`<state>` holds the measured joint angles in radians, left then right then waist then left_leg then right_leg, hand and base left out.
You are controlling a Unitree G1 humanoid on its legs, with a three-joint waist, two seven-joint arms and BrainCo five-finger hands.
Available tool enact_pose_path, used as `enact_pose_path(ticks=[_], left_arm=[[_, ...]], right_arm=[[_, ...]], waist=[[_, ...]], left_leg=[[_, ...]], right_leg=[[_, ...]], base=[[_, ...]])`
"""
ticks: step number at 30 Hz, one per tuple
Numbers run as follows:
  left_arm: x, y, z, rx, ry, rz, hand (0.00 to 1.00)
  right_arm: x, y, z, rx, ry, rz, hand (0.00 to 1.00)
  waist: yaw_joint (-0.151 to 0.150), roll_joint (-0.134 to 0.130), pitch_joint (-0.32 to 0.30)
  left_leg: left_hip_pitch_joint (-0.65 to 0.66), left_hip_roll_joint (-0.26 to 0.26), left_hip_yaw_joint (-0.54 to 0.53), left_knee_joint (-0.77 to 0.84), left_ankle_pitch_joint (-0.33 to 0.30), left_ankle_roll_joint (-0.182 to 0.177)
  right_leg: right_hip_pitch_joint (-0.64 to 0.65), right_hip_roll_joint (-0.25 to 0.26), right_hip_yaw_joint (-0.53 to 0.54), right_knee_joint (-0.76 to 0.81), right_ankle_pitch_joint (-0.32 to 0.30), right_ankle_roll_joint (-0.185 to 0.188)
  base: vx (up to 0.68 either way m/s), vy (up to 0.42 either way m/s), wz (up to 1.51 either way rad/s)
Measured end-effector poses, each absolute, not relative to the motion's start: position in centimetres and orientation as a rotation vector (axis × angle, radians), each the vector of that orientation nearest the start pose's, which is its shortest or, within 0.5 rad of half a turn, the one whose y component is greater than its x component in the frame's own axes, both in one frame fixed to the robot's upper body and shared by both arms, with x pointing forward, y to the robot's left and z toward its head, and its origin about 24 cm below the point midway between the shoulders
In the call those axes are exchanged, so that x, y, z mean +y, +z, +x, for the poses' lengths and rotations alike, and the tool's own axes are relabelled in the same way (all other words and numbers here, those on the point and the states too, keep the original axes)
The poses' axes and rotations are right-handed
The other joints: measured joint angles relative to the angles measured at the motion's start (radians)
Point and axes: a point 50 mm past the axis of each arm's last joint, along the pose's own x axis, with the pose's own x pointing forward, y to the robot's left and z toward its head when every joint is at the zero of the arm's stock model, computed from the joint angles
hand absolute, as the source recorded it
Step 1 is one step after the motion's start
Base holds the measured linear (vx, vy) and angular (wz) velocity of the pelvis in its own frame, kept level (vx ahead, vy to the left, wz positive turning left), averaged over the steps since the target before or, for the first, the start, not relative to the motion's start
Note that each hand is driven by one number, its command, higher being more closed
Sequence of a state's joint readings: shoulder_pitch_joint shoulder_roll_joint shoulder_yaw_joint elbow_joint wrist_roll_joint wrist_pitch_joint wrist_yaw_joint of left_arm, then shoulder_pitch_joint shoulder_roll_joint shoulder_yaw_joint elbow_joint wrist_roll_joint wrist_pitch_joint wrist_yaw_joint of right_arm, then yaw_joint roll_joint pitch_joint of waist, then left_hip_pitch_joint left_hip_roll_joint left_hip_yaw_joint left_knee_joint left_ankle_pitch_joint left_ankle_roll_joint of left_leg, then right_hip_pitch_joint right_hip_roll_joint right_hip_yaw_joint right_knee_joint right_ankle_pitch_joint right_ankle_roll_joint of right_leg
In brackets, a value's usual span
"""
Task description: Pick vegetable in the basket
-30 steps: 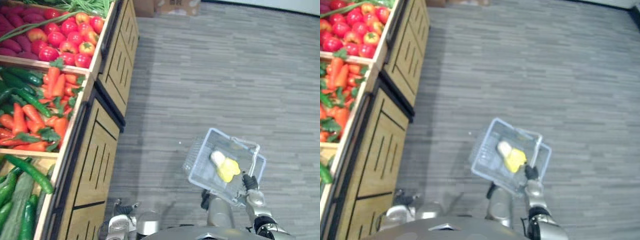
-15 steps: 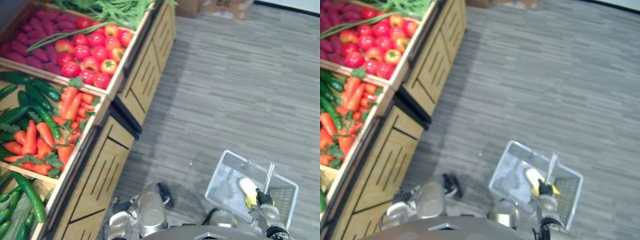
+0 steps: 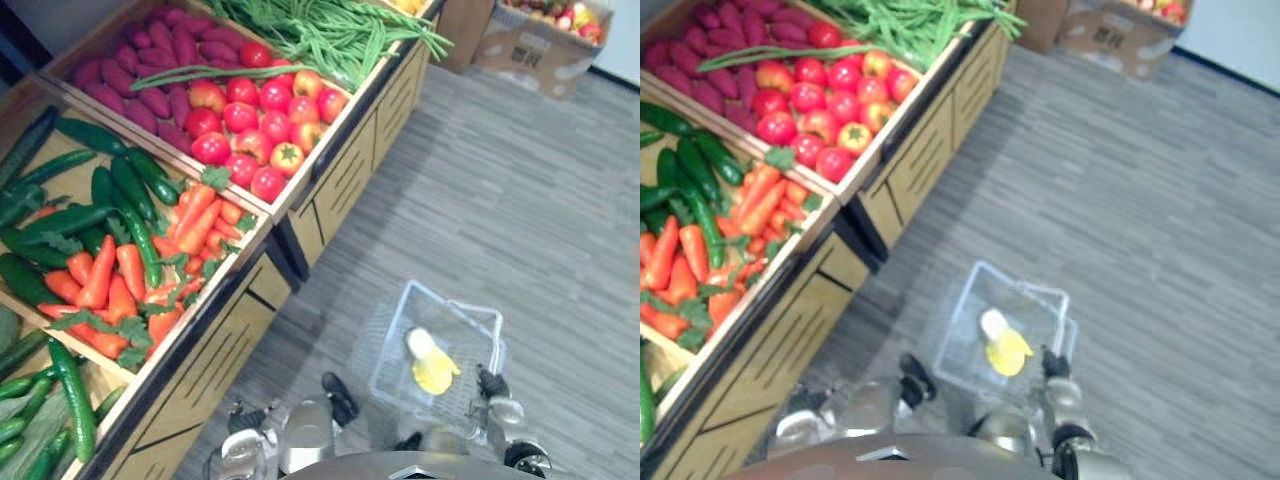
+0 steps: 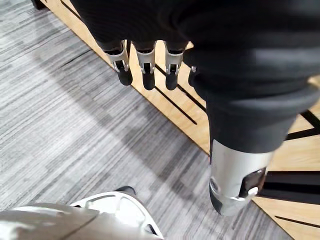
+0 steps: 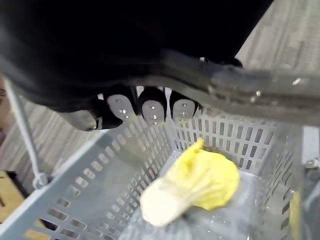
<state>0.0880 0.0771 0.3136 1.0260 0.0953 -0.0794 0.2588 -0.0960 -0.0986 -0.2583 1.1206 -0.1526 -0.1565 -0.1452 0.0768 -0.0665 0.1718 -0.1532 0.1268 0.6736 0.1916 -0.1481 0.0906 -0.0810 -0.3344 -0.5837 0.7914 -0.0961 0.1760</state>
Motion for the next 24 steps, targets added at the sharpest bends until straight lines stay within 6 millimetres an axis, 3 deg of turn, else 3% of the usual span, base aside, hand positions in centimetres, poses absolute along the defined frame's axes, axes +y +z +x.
enact_pose_path(ticks=[2,4,5,10,13,14,15,16,18,21,24], left_arm=[[23.6,-14.9,9.8,1.004,0.523,0.156,0.0],[23.4,-14.9,9.6,1.003,0.526,0.153,0.0],[23.4,-14.8,9.8,0.993,0.522,0.154,0.0],[23.4,-14.7,10.2,0.981,0.509,0.162,0.0],[23.4,-14.7,10.2,0.984,0.509,0.162,0.0],[23.7,-14.7,10.1,0.984,0.514,0.167,0.0],[24.5,-14.5,10.3,0.976,0.527,0.18,0.0],[23.5,-14.8,10.4,0.995,0.519,0.148,0.0],[22.1,-15.7,8.5,1.061,0.568,0.062,0.0],[21.9,-16.2,6.6,1.113,0.619,0.014,0.0],[22.0,-16.2,6.1,1.119,0.654,-0.02,0.0]], right_arm=[[-21.8,-13.6,15.9,0.858,-0.299,-0.167,1.0],[-21.8,-13.5,16.2,0.85,-0.303,-0.174,1.0],[-21.9,-13.4,16.3,0.848,-0.308,-0.177,1.0],[-22.2,-13.3,16.4,0.842,-0.322,-0.179,1.0],[-22.3,-13.3,16.4,0.844,-0.328,-0.17,1.0],[-22.0,-13.4,16.4,0.846,-0.321,-0.162,1.0],[-21.9,-13.5,16.4,0.849,-0.315,-0.156,1.0],[-22.4,-13.2,16.9,0.841,-0.317,-0.164,1.0],[-23.6,-12.8,17.2,0.838,-0.32,-0.199,1.0],[-23.2,-12.9,17.2,0.848,-0.279,-0.224,1.0],[-23.9,-13.1,16.4,0.873,-0.305,-0.232,1.0]], waist=[[-0.006,-0.008,0.006],[-0.006,-0.002,0.01],[-0.006,0.0,0.011],[-0.005,0.004,0.015],[-0.005,-0.003,0.015],[-0.009,-0.026,0.012],[-0.025,-0.042,0.018],[-0.019,-0.004,0.021],[-0.015,0.071,0.02],[-0.013,0.081,0.016],[-0.021,0.077,0.014]], left_leg=[[0.007,-0.004,-0.066,-0.003,0.001,0.001],[0.042,-0.008,-0.168,-0.036,0.011,-0.017],[0.044,-0.009,-0.195,-0.041,0.014,-0.022],[0.029,0.007,-0.395,-0.084,0.045,-0.107],[0.029,0.017,-0.492,-0.092,0.063,-0.171],[0.033,0.012,-0.532,-0.108,0.075,-0.203],[0.037,0.005,-0.591,-0.136,0.092,-0.242],[0.038,0.047,-0.604,-0.155,0.116,-0.261],[0.05,0.145,-0.553,-0.219,0.192,-0.297],[0.066,0.187,-0.51,-0.267,0.287,-0.295],[0.069,0.186,-0.463,-0.277,0.311,-0.277]], right_leg=[[-0.038,-0.002,0.018,0.05,-0.022,-0.035],[-0.069,0.004,0.015,-0.033,-0.054,-0.089],[-0.077,0.004,0.02,-0.075,-0.056,-0.088],[-0.13,0.038,0.245,-0.592,0.005,-0.001],[-0.135,0.039,0.307,-0.737,0.057,0.01],[-0.129,0.039,0.326,-0.756,0.099,0.007],[-0.108,0.035,0.321,-0.748,0.193,0.023],[-0.107,0.075,0.282,-0.735,0.193,0.006],[-0.076,0.169,0.215,-0.738,0.144,-0.057],[-0.053,0.223,0.171,-0.74,0.113,-0.101],[-0.016,0.224,0.12,-0.745,0.088,-0.1]], base=[[0.24,-0.027,1.15],[0.22,-0.044,1.31],[0.19,-0.105,1.35],[0.21,-0.219,1.14],[0.21,-0.38,0.99],[0.18,-0.535,1.51],[0.16,-0.539,1.4],[0.15,-0.457,1.17],[0.16,-0.414,0.49],[0.07,-0.272,0.26],[0.03,-0.111,0.47]])
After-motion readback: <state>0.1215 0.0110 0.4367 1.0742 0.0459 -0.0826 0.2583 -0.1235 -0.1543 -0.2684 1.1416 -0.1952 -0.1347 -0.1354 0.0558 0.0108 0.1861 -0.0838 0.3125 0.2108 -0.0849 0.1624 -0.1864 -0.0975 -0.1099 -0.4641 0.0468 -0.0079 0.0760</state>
